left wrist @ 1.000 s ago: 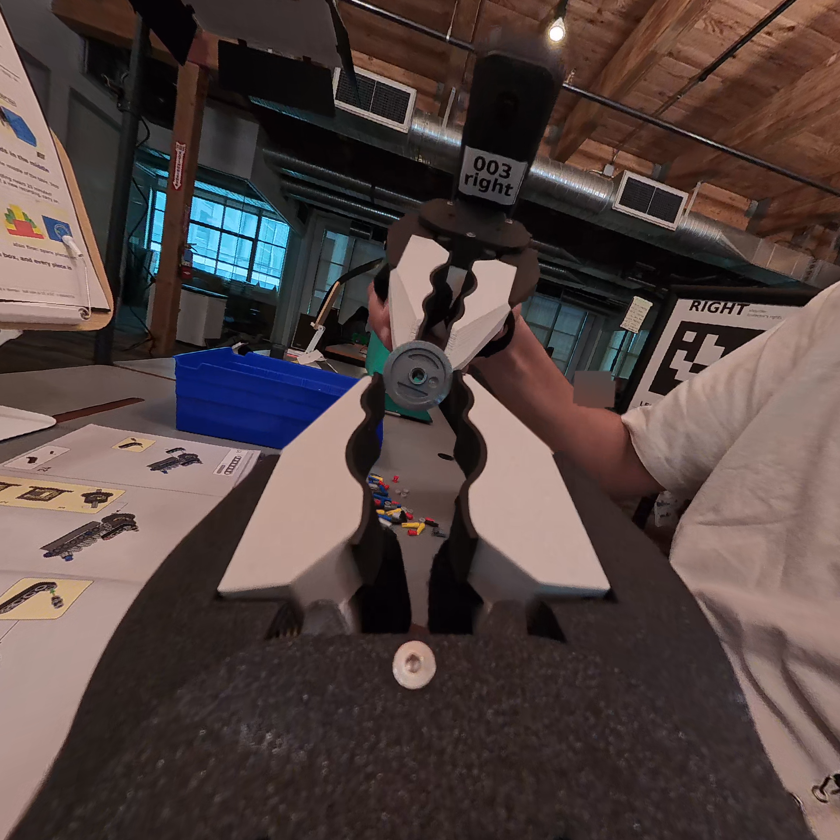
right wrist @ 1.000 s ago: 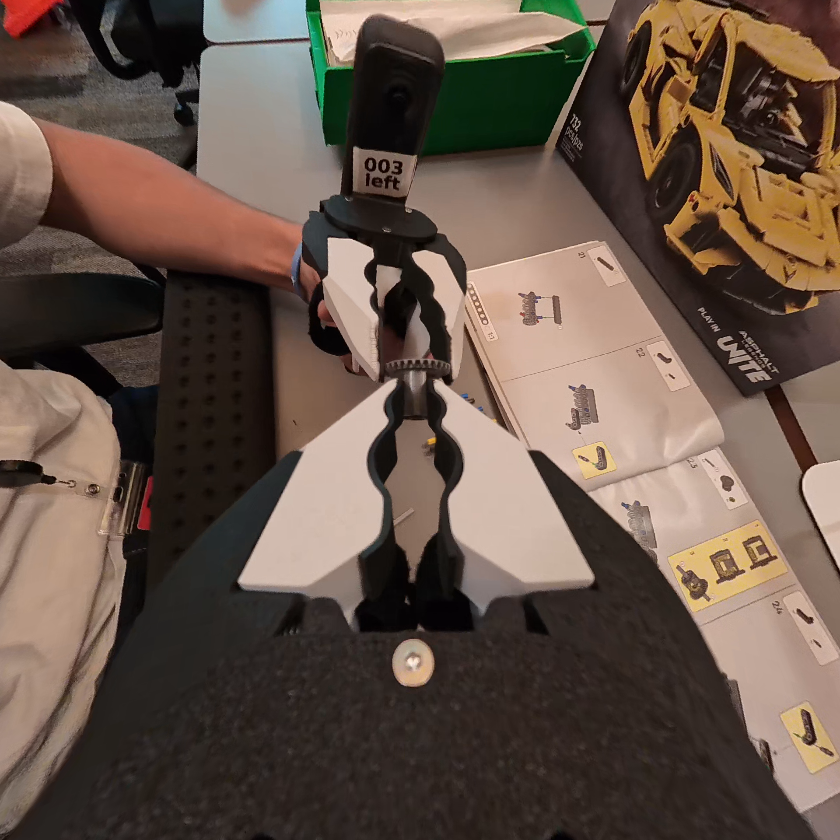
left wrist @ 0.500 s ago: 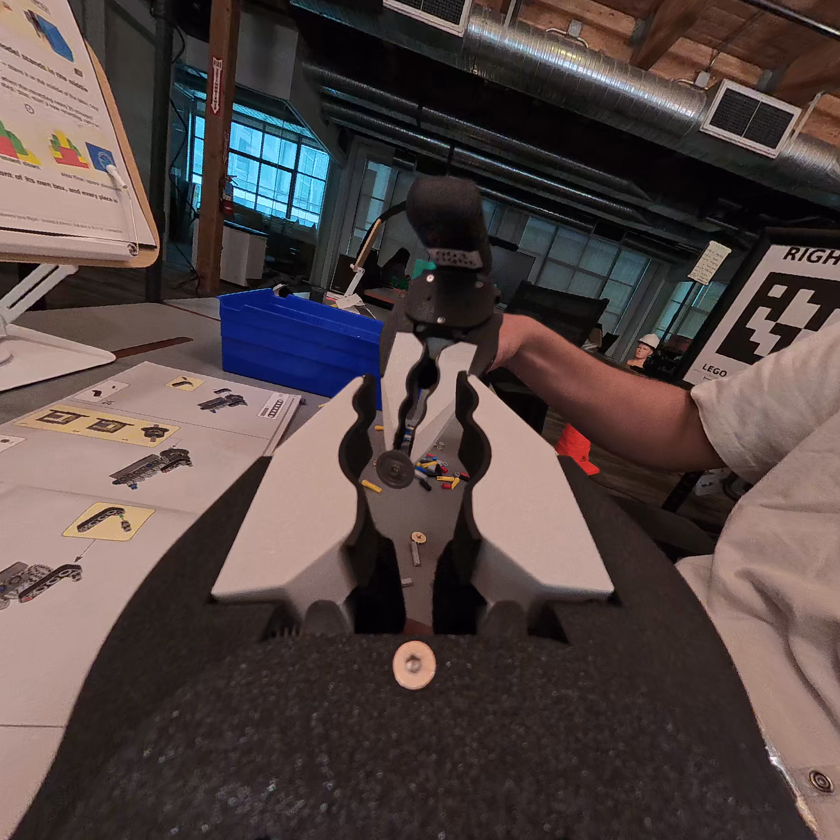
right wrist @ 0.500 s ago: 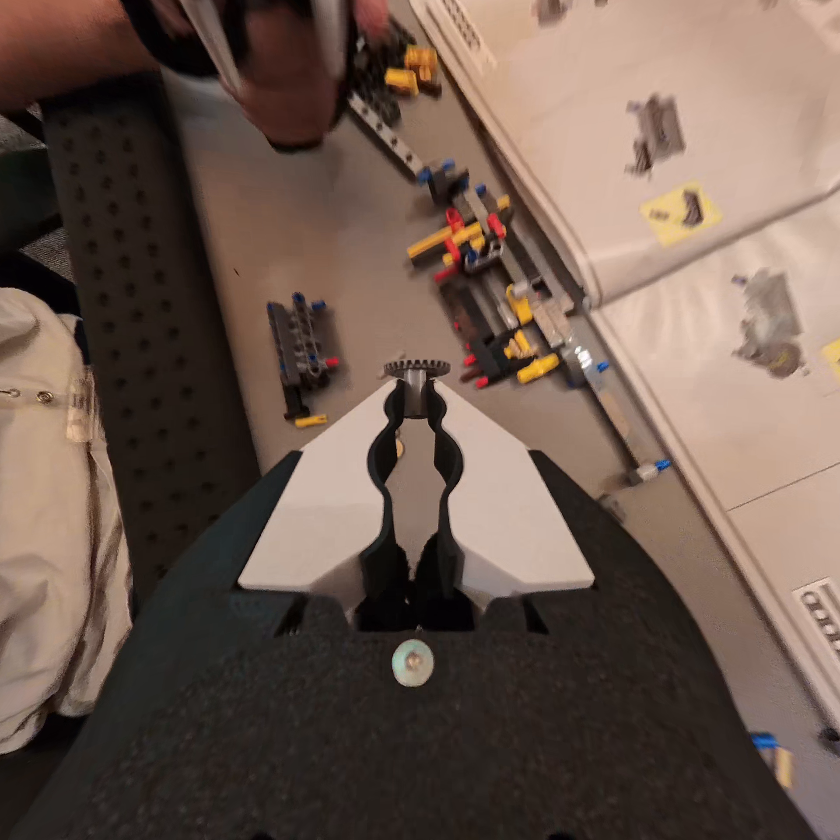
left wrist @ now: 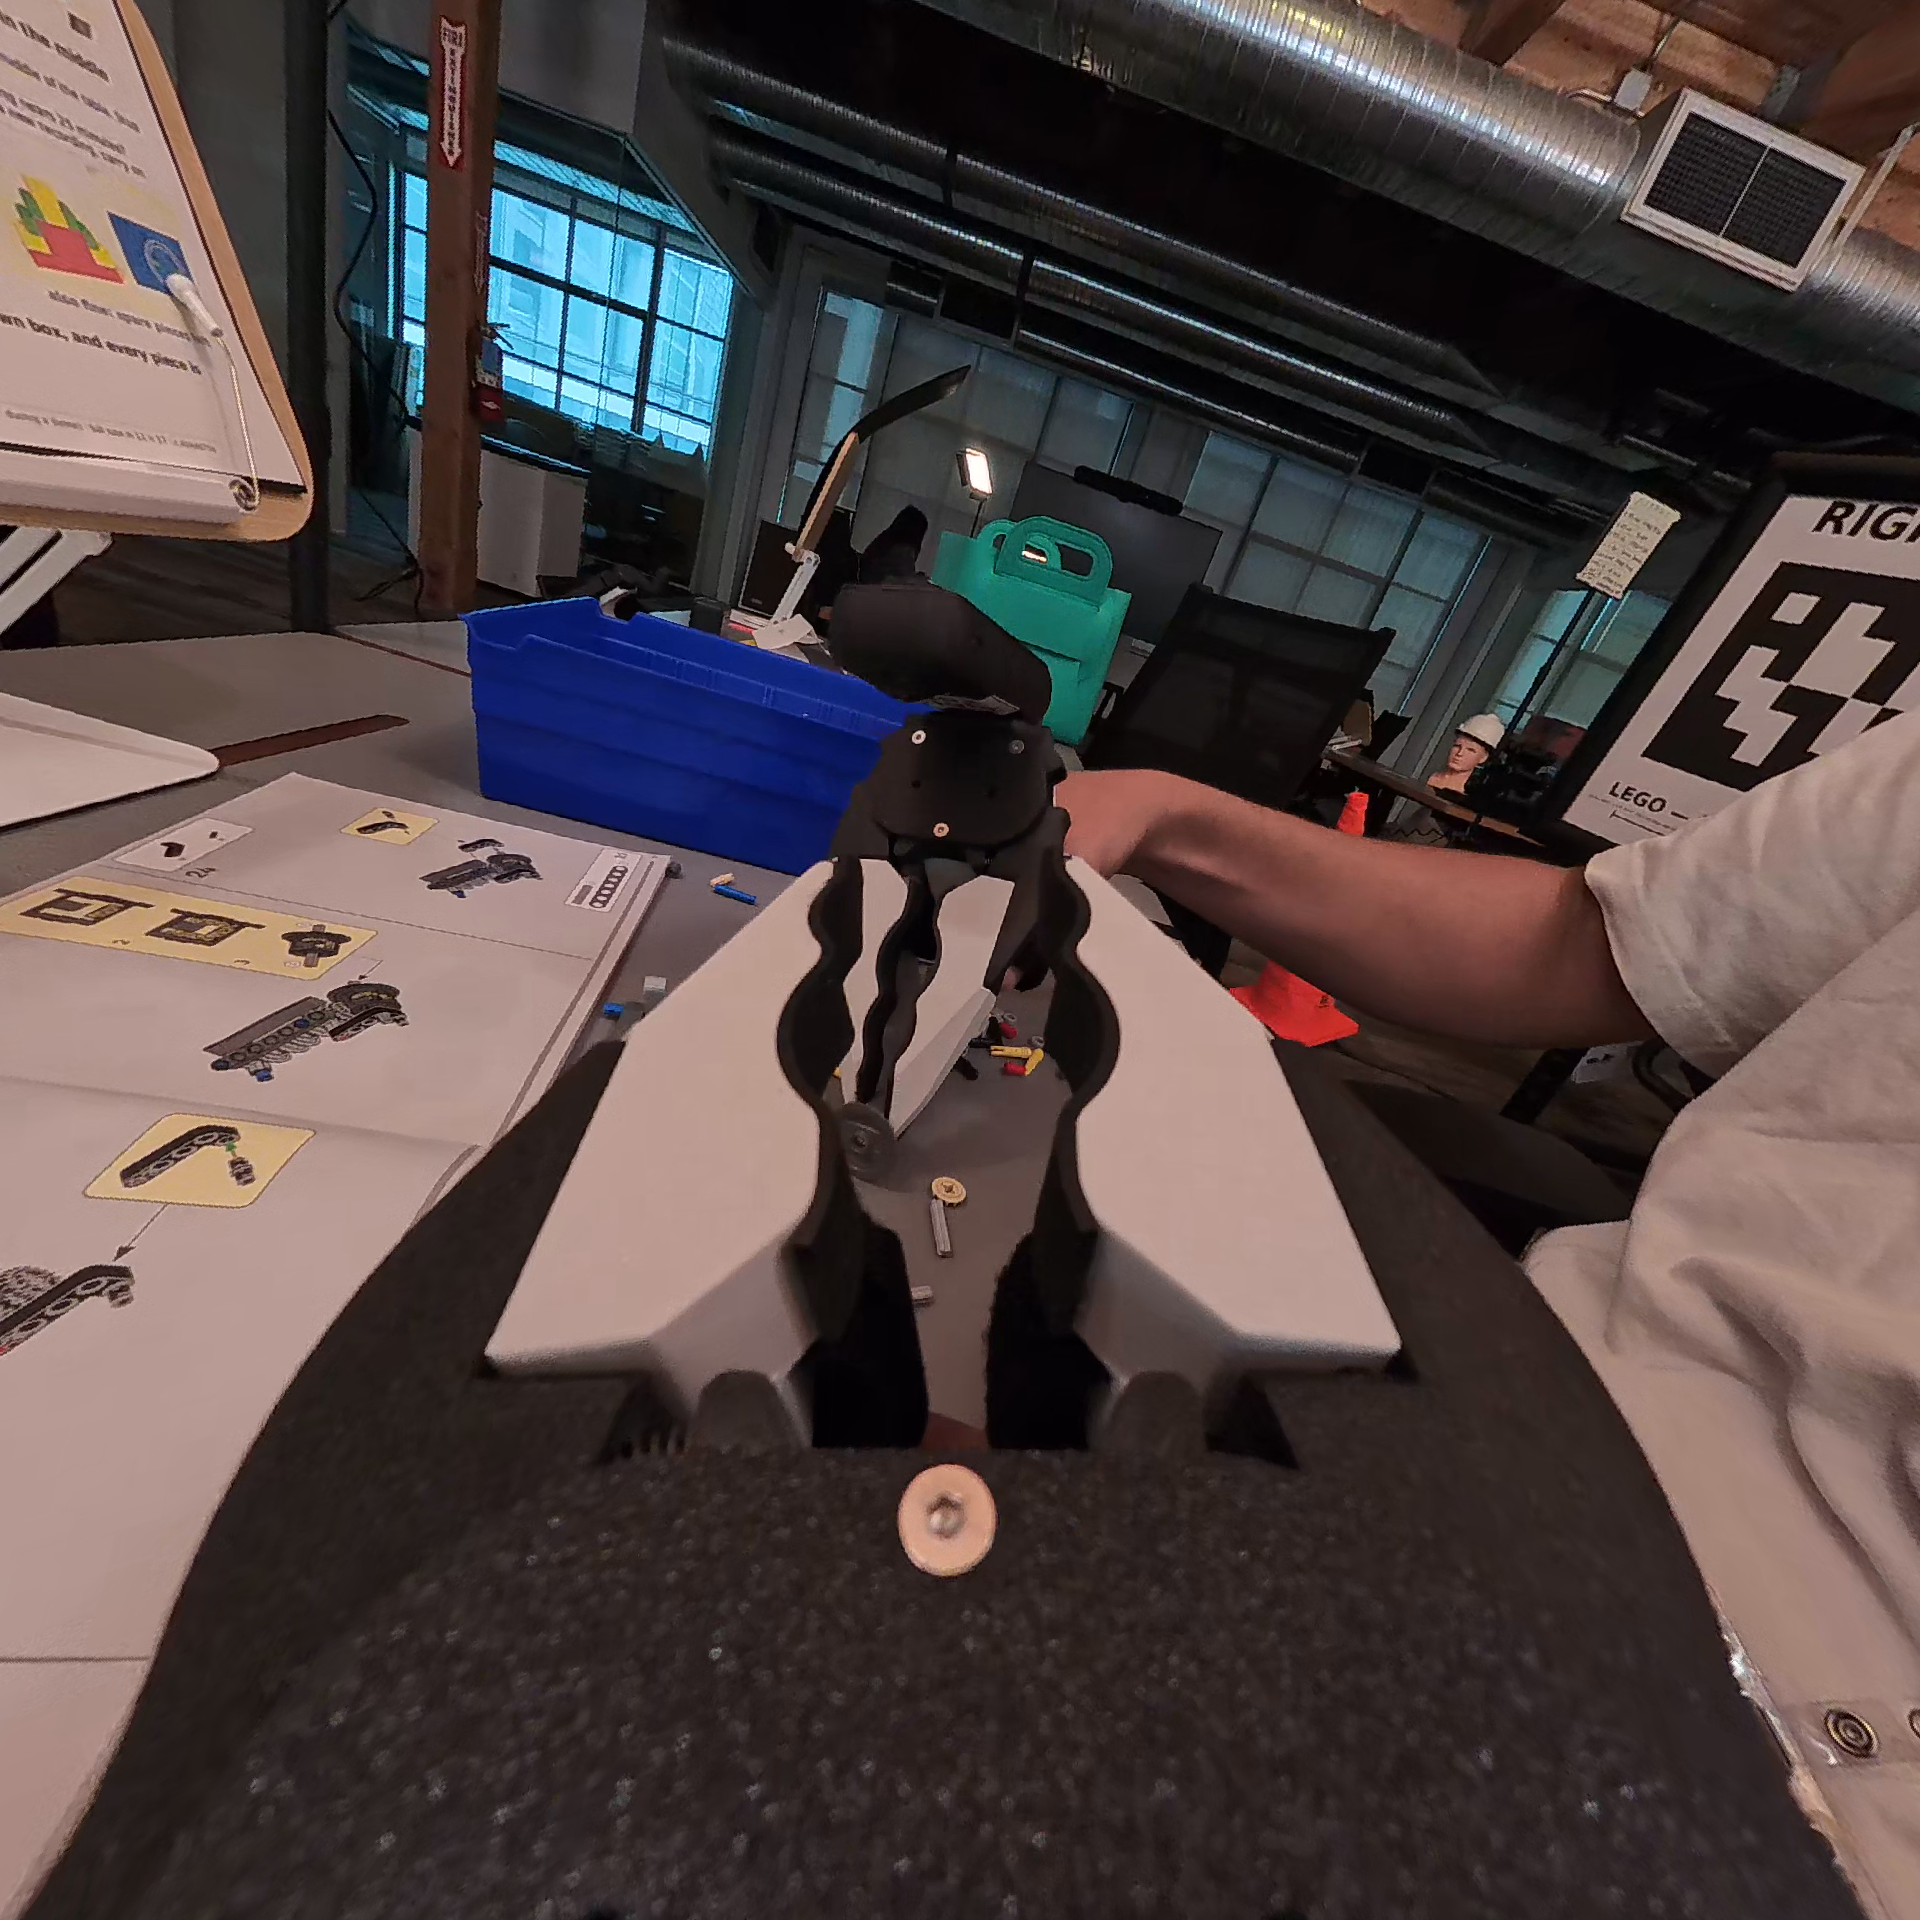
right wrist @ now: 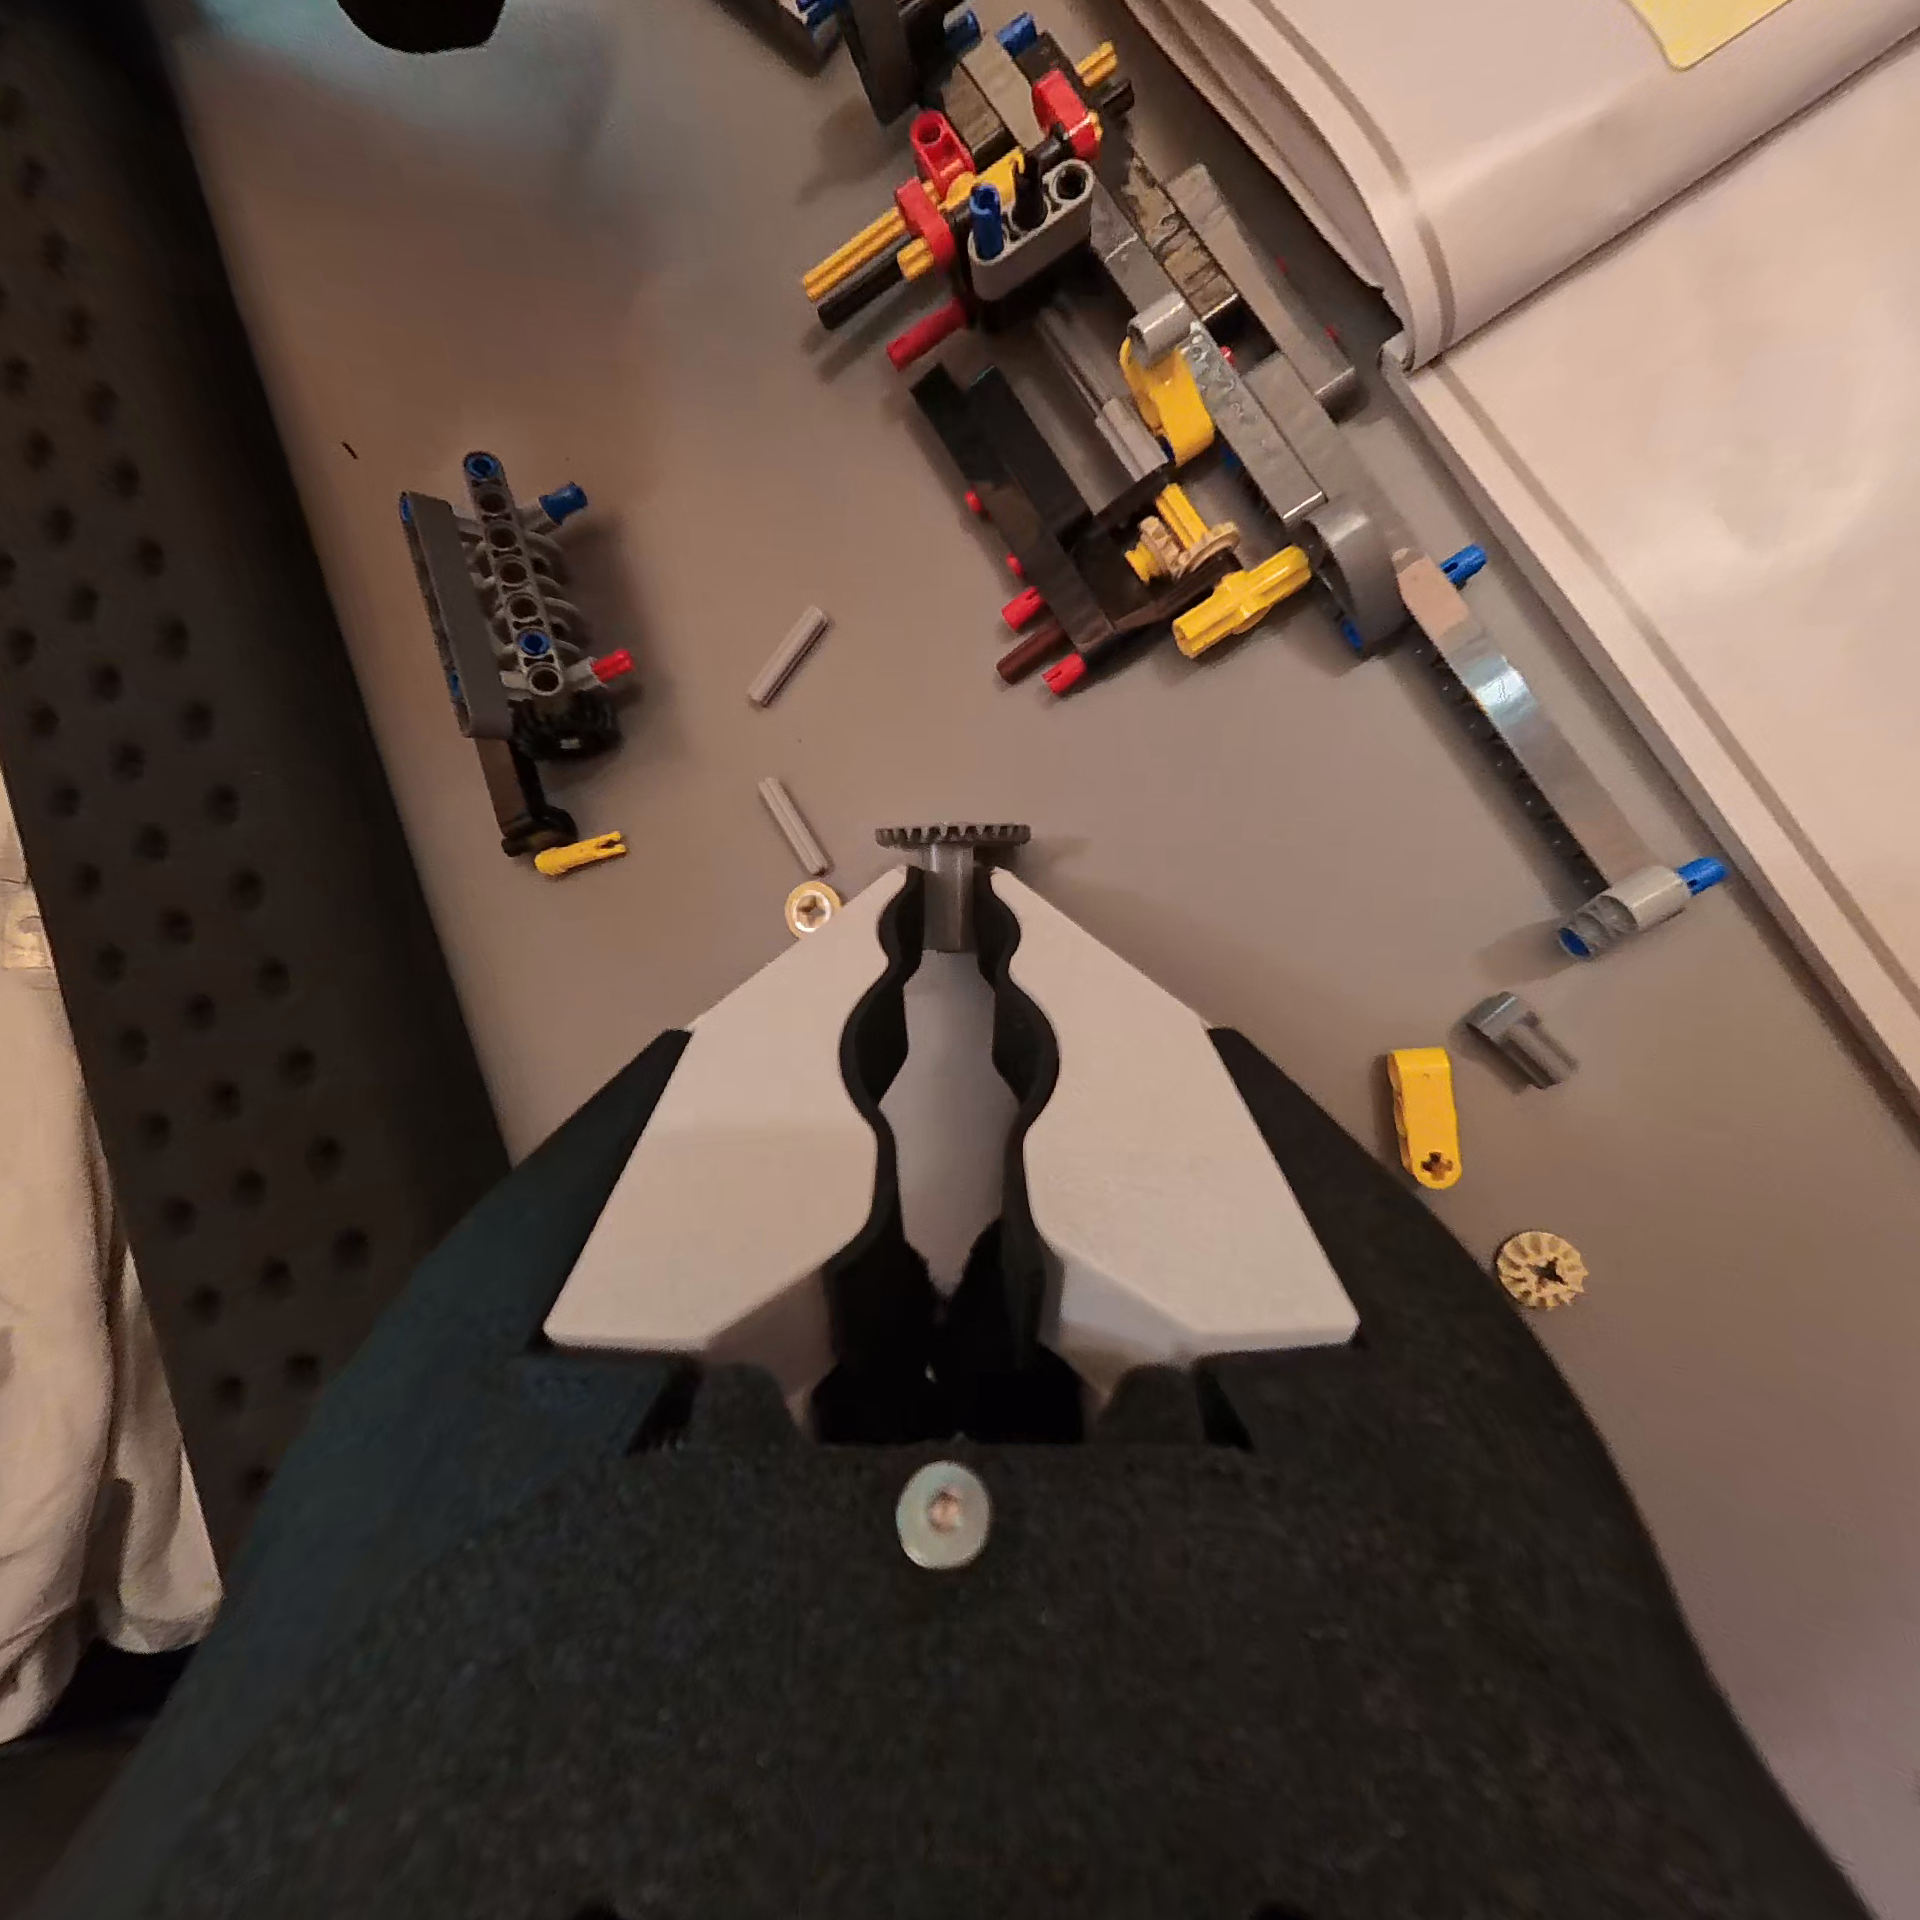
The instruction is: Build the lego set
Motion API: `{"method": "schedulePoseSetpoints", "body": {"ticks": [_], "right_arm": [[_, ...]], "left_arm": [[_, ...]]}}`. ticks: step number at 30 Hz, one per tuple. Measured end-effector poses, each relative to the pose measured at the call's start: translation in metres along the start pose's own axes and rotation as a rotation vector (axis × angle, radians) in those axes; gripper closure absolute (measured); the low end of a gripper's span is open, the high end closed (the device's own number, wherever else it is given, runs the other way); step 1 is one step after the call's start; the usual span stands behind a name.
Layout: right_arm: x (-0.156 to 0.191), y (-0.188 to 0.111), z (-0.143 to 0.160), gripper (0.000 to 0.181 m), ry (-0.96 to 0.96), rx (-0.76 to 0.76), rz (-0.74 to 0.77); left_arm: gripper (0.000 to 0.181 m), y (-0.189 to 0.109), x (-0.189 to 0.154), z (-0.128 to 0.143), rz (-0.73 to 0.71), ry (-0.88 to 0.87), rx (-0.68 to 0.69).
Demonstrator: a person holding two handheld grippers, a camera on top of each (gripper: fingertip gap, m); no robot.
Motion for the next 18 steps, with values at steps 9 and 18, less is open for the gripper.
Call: {"method": "schedulePoseSetpoints", "body": {"ticks": [9,18], "right_arm": [[-0.0035,0.0007,0.0038,0.172,-0.001,0.006,0.006],[-0.0050,0.0014,0.0033,0.165,-0.003,0.025,0.020]], "left_arm": [[0.149,0.0032,-0.0035,0.0034,0.018,0.007,0.017],[0.150,0.0042,-0.0039,0.0055,0.022,0.008,0.025]]}}
Point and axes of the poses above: each gripper's, where its closed fingertips meet, y out along the fingers, z out of its underside, x = y × z across the jaws, the point moved 6 cm from there along -y, back along the fingers, and after that the axes turned 15 degrees about y, right-handed, at the moved point
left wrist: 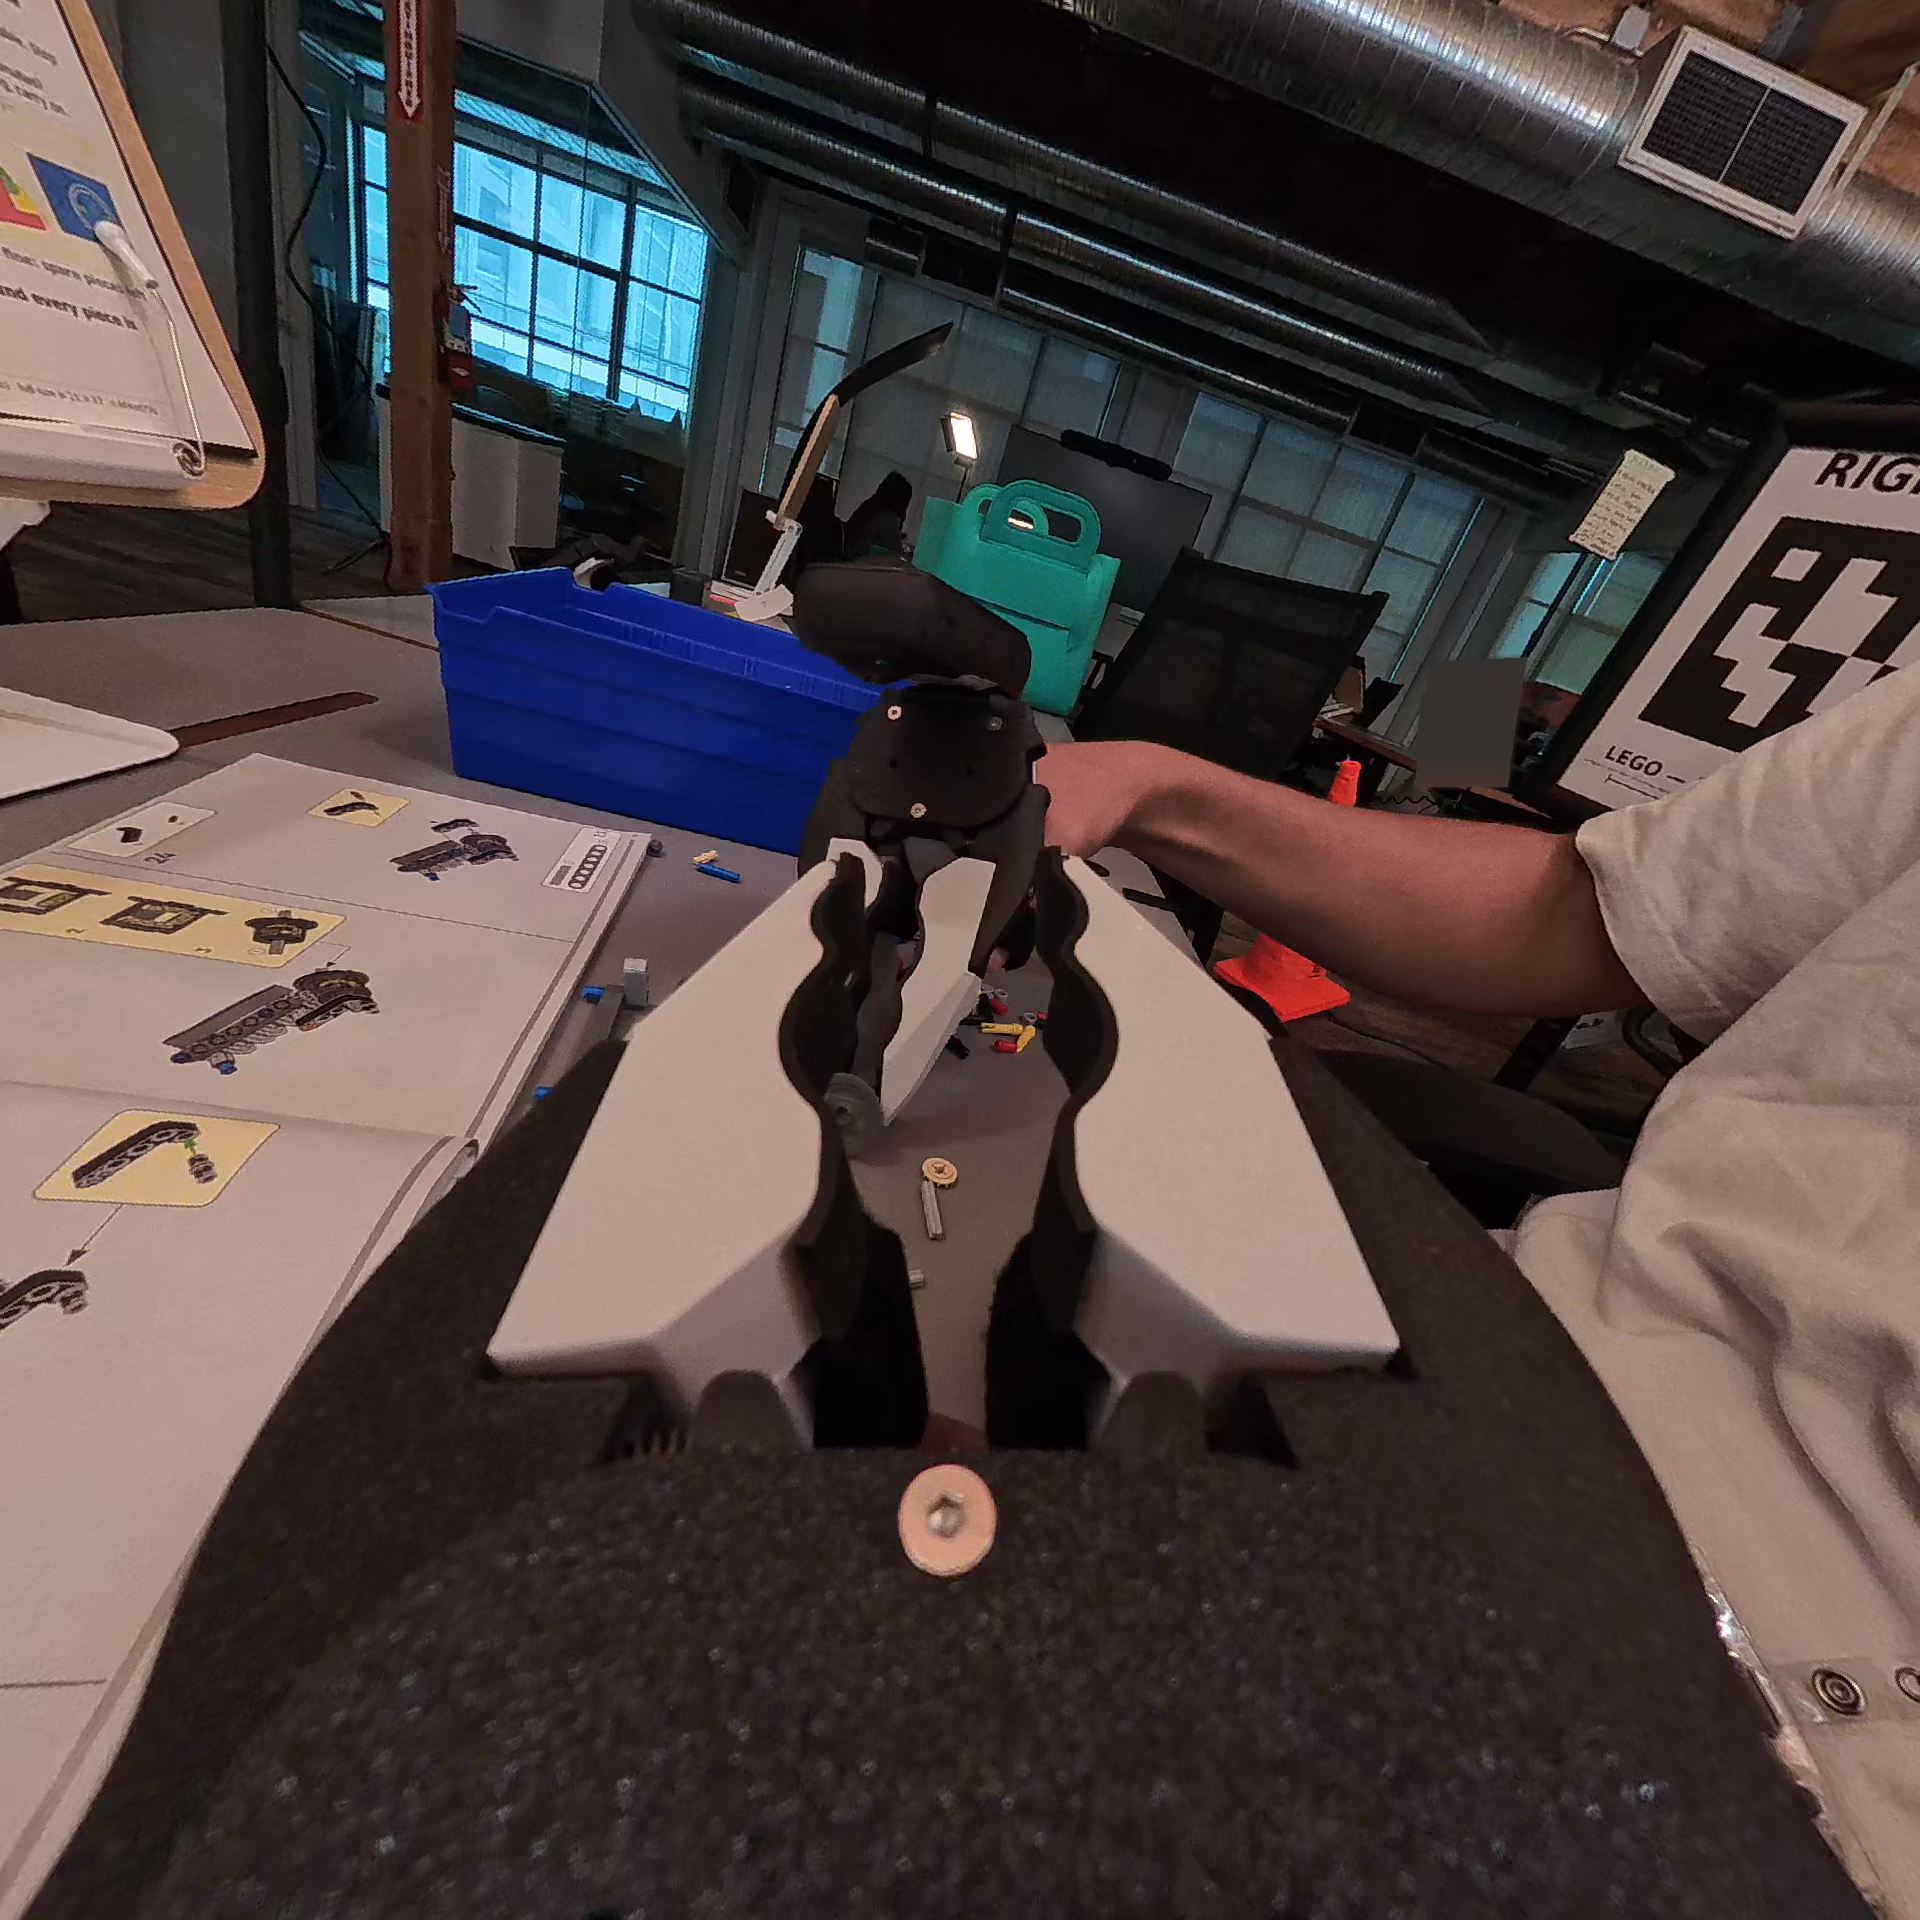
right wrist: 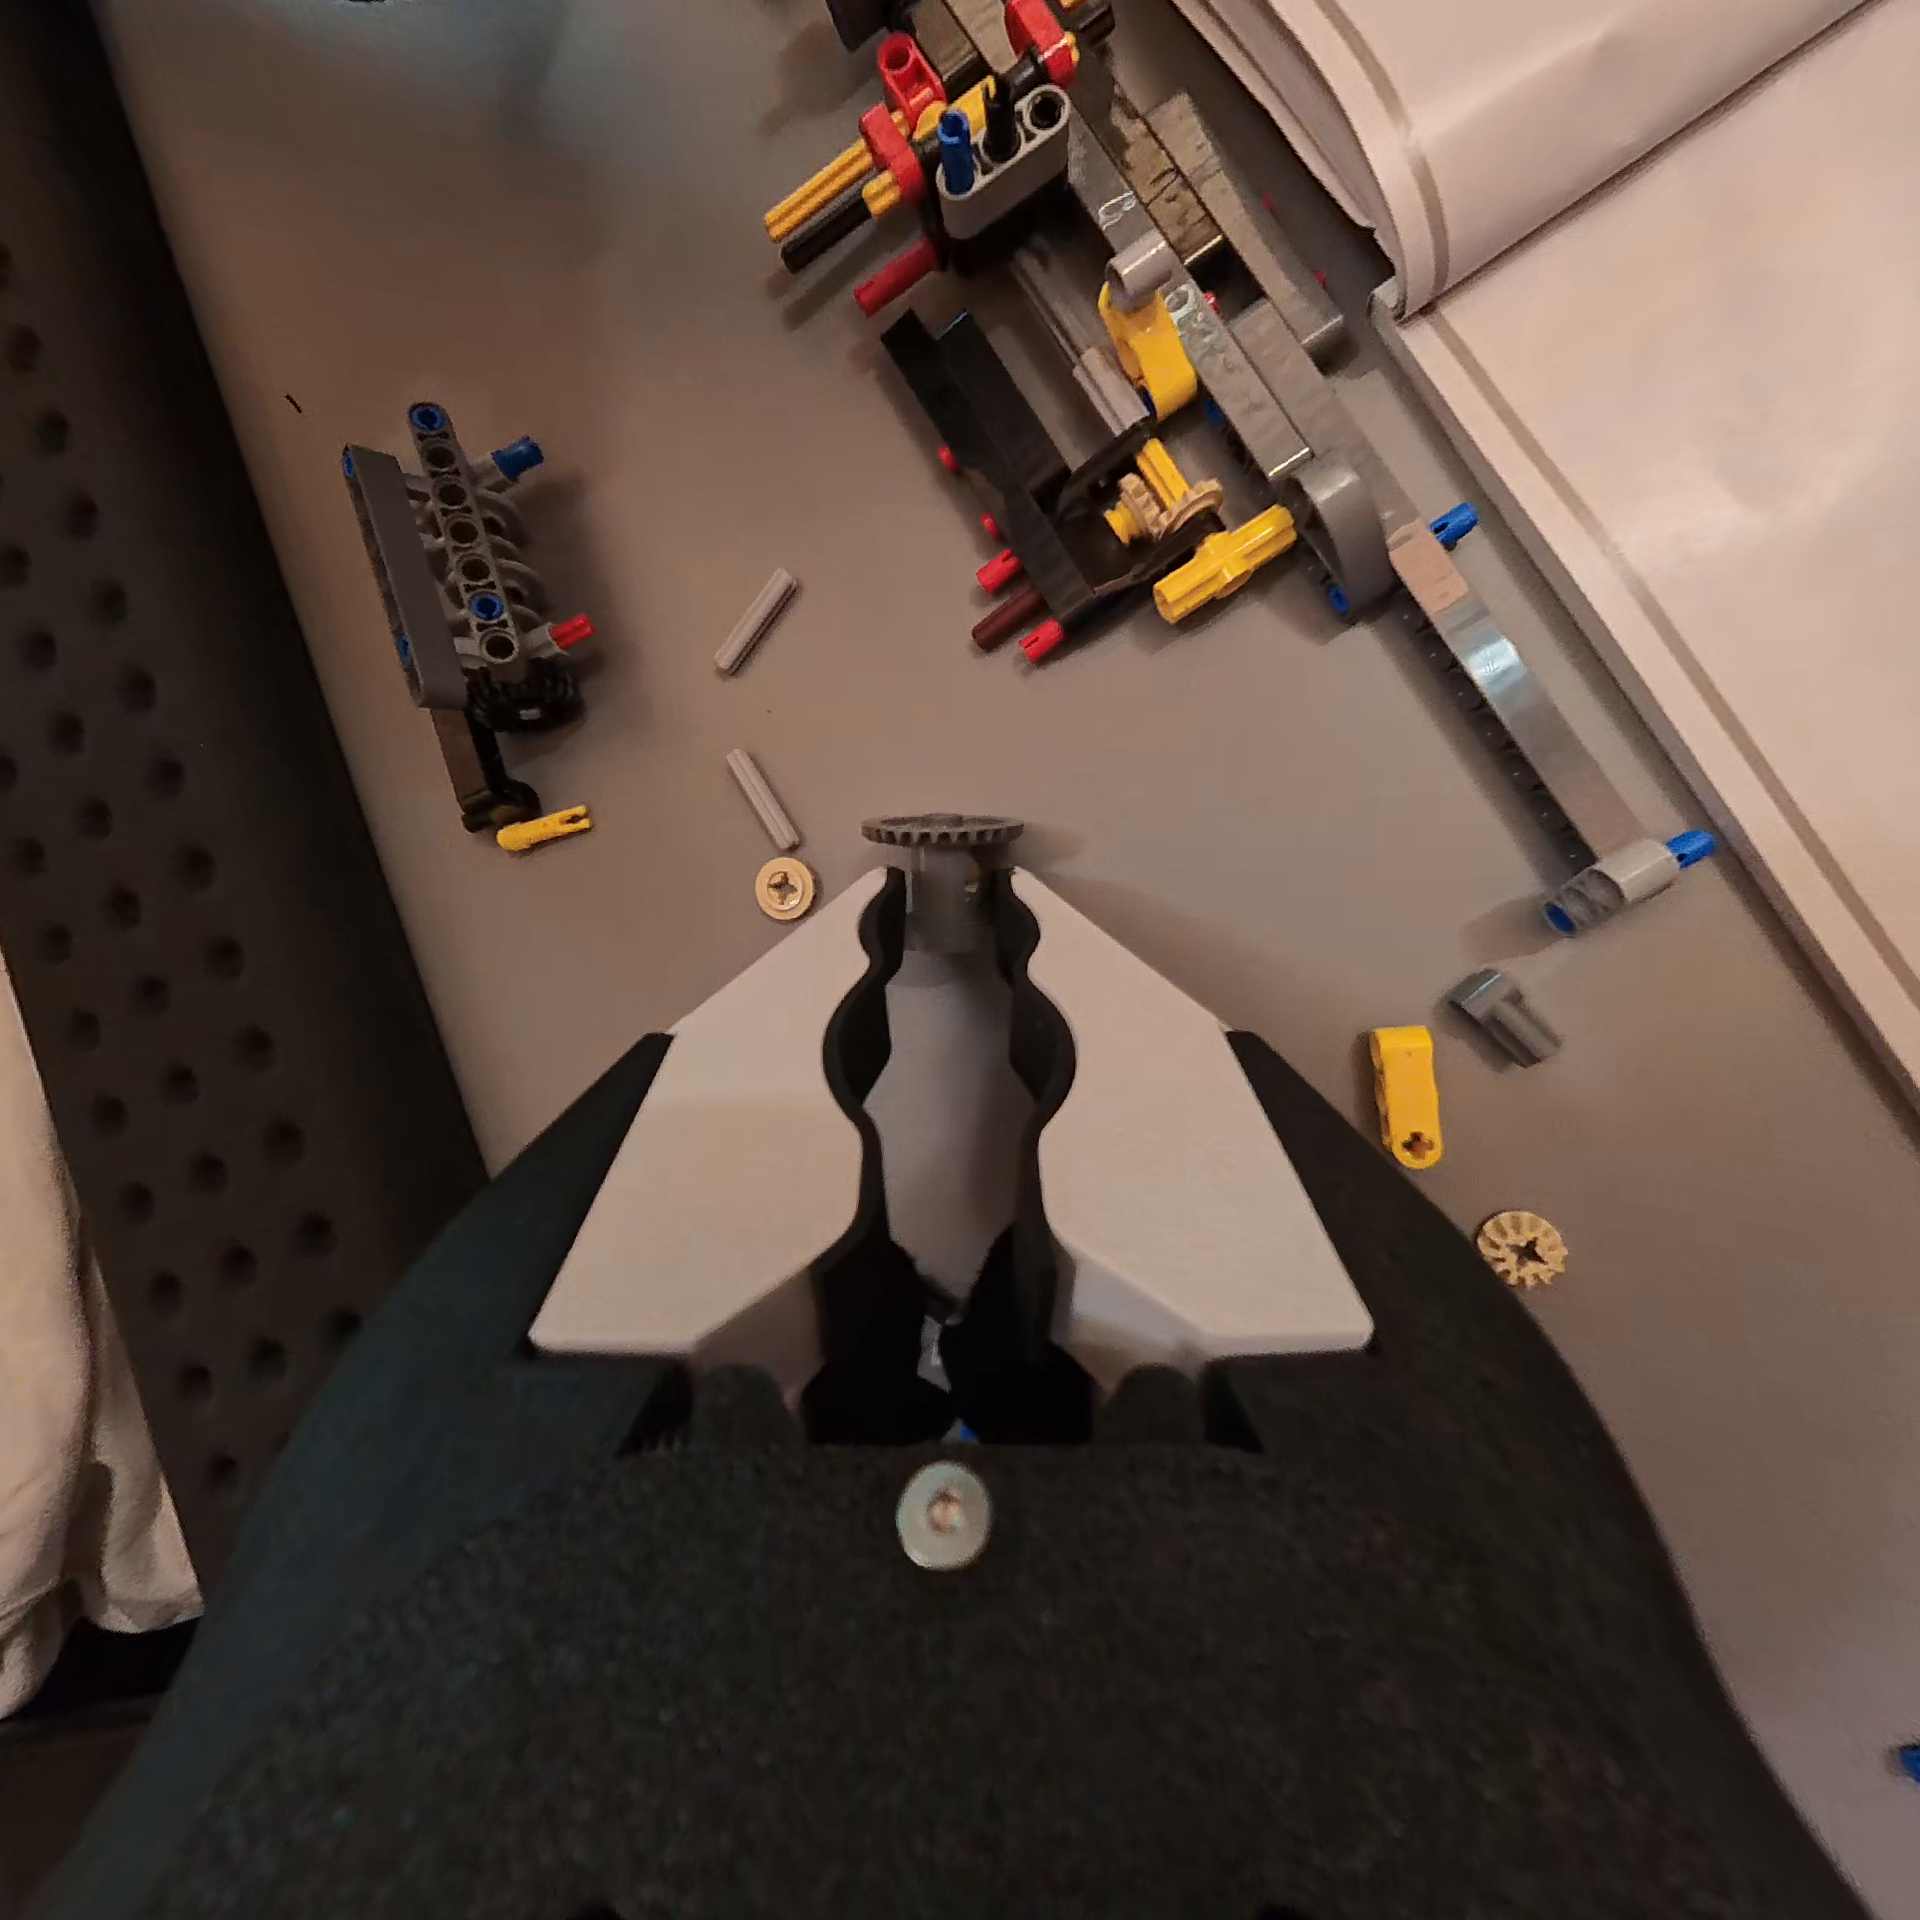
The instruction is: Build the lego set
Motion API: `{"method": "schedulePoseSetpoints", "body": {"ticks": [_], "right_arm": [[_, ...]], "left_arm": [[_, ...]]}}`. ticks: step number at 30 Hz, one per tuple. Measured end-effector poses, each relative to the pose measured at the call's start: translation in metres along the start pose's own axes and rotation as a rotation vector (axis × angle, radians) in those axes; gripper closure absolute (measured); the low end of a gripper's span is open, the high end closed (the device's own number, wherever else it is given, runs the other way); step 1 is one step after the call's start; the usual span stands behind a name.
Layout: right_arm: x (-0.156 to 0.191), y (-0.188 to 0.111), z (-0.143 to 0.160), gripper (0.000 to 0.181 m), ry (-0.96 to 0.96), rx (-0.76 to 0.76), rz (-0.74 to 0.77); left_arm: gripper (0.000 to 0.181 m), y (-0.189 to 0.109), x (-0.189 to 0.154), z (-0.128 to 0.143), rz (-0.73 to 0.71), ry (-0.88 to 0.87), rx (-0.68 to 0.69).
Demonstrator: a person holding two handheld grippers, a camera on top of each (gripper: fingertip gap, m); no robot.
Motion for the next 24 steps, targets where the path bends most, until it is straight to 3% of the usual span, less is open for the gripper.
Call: {"method": "schedulePoseSetpoints", "body": {"ticks": [18,22,24], "right_arm": [[0.006,-0.014,-0.003,0.165,-0.031,-0.011,0.030],[0.008,-0.026,-0.001,0.165,-0.020,-0.061,0.066],[0.009,-0.039,-0.002,0.165,0.003,-0.157,0.111]], "left_arm": [[0.150,0.001,-0.001,0.002,0.001,0.005,0.012],[0.150,0.001,-0.001,0.004,-0.002,0.010,0.028],[0.150,0.002,-0.002,0.005,-0.006,0.006,0.045]]}}
Point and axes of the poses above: each gripper's, where its closed fingertips meet, y out along the fingers, z out of its underside, x = y × z across the jaws, the point moved 6 cm from there along -y, back along the fingers, and after that the axes turned 15 degrees about y, right-handed, at the moved point
